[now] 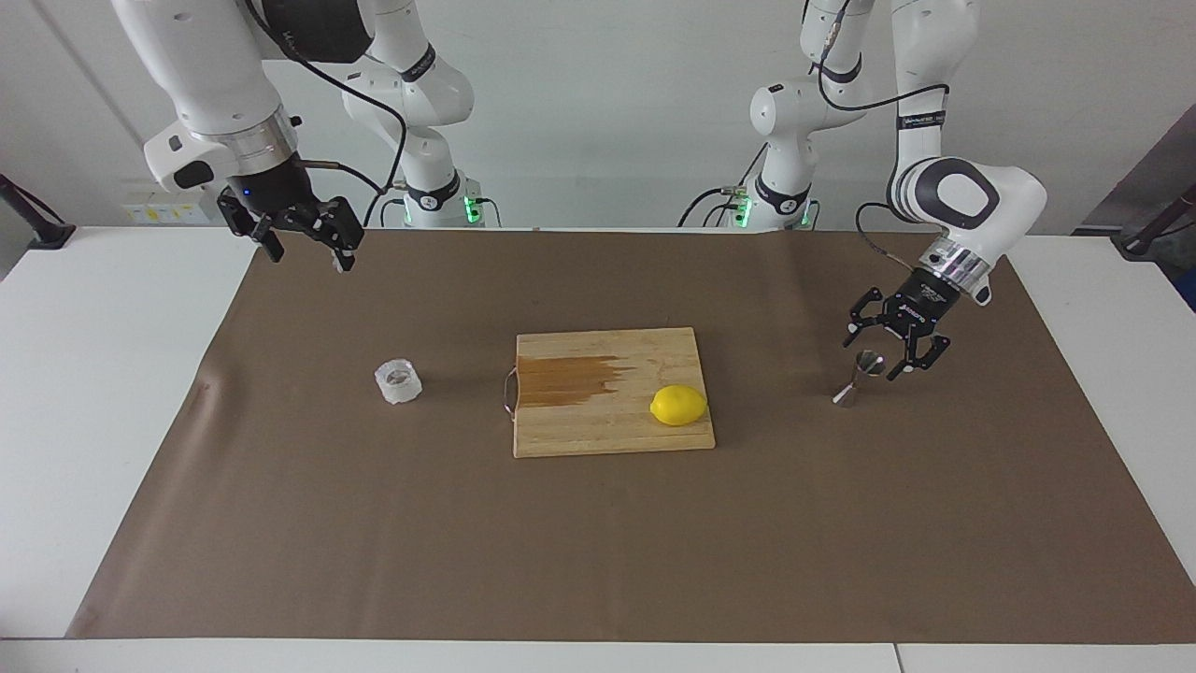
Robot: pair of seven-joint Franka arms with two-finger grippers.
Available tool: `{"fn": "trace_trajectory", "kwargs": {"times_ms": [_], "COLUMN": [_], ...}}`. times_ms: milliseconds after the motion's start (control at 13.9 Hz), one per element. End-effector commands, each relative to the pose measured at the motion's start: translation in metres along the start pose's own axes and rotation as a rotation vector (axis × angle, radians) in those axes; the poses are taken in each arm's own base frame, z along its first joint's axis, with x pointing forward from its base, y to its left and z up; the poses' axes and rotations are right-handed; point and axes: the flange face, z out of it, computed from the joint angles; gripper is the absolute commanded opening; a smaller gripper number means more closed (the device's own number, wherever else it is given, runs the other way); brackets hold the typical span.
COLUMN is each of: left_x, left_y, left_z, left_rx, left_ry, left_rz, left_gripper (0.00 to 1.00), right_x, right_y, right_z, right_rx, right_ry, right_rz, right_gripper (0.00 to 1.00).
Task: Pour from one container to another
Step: 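Close the left gripper around the metal cup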
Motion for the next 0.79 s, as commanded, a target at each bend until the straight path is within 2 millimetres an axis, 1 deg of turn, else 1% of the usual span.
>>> {"fn": "trace_trajectory", "kwargs": {"times_ms": [0,144,574,646,718], "left_x": [-0.0019,-0.0039,-0.0078,-0.0078,-0.0079], "left_y": [-0.0006,0.0026,-0.0002,-0.0002,0.0003], "left_z": [0.0005,-0.0016,0.0019,0.0019,0.0020], "left_rx": [-0.014,-0.017,-0.015,-0.015,-0.017], "left_ry": [-0.009,-0.014,-0.011,-0.011,-0.011], "left_rz": [-0.012,-0.008,0.042,0.044,0.045], "left_gripper": [0.85,0.84,0.83,0.82,0.80], "right_x": [-0.0058,-0.0058,-0.0058,-0.0058,-0.0060], "right_y": [0.0052,0.0052,0.0051,0.0051,0.0043], "right_z": [-0.0020,-0.0020,-0.0020,-0.0020,-0.0020], "right_rx": [0.005,0.005,0.006,0.006,0.006], "right_ry": [-0.008,-0.008,-0.008,-0.008,-0.008], "right_rz": [-0.007,-0.007,-0.007,-0.007,-0.009], "right_gripper": [1.00,1.00,1.00,1.00,1.00]}}
